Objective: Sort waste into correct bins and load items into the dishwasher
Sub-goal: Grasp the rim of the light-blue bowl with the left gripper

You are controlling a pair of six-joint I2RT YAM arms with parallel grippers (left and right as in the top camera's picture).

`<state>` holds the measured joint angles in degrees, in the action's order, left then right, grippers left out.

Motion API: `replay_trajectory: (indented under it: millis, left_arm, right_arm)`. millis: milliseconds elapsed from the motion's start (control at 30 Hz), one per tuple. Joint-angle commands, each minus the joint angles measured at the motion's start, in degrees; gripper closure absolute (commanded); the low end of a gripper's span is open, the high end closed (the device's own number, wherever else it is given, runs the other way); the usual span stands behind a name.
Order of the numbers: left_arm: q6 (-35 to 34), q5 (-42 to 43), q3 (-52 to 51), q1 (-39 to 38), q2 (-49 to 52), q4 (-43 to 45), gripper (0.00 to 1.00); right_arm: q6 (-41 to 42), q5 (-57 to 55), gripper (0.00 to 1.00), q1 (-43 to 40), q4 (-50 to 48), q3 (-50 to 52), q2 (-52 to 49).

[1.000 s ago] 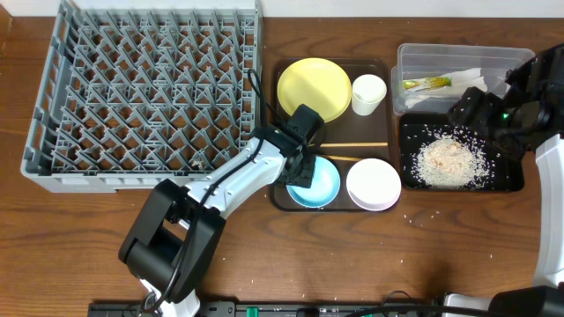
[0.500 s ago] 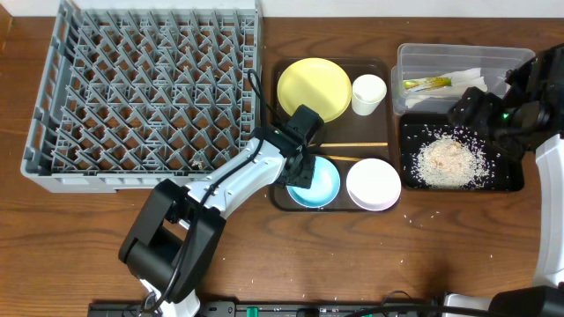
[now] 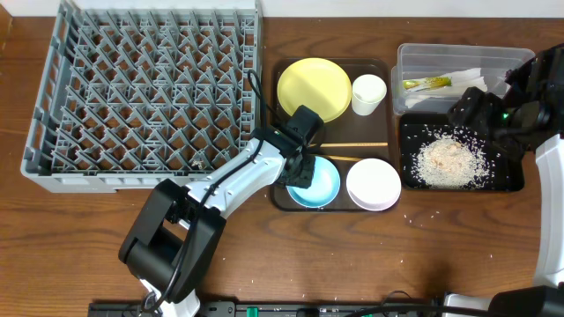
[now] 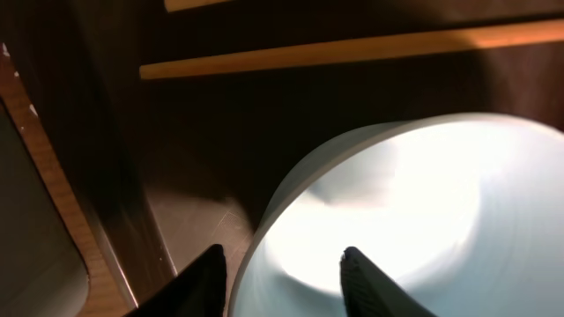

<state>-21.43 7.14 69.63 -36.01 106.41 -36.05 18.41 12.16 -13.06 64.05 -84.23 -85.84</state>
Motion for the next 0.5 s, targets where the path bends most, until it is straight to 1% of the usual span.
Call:
replay_trajectory:
  millis: [0,100,267,367,467]
  left_arm:
    - [-0.4,-0.1,-0.9,0.1,0.8,-0.1,0.63]
    - [-0.4,-0.1,-0.9,0.1,0.8,-0.1,0.66]
    - [-0.3,-0.2,-1.3,0.1,0.9,0.2,0.68]
    - [-0.3,-0.2,-1.3,0.1,1.1,0.2,0.74]
    - [-0.3,-0.3,-1.6,0.1,1.4,0.1,0.76]
  right_arm:
    - [0.0,0.3,0.01,0.0,0.0,-0.7,0.4]
    - [0.0,0.3,0.01,0.1,0.0,-0.7,0.4]
    - [0.0,0.3,0.01,0.0,0.0,-0.7,0.4]
    - [0.0,0.3,0.01,0.0,0.0,-0.7,0.4]
    - [0.0,0.3,0.01,0.1,0.0,-0.7,0.4]
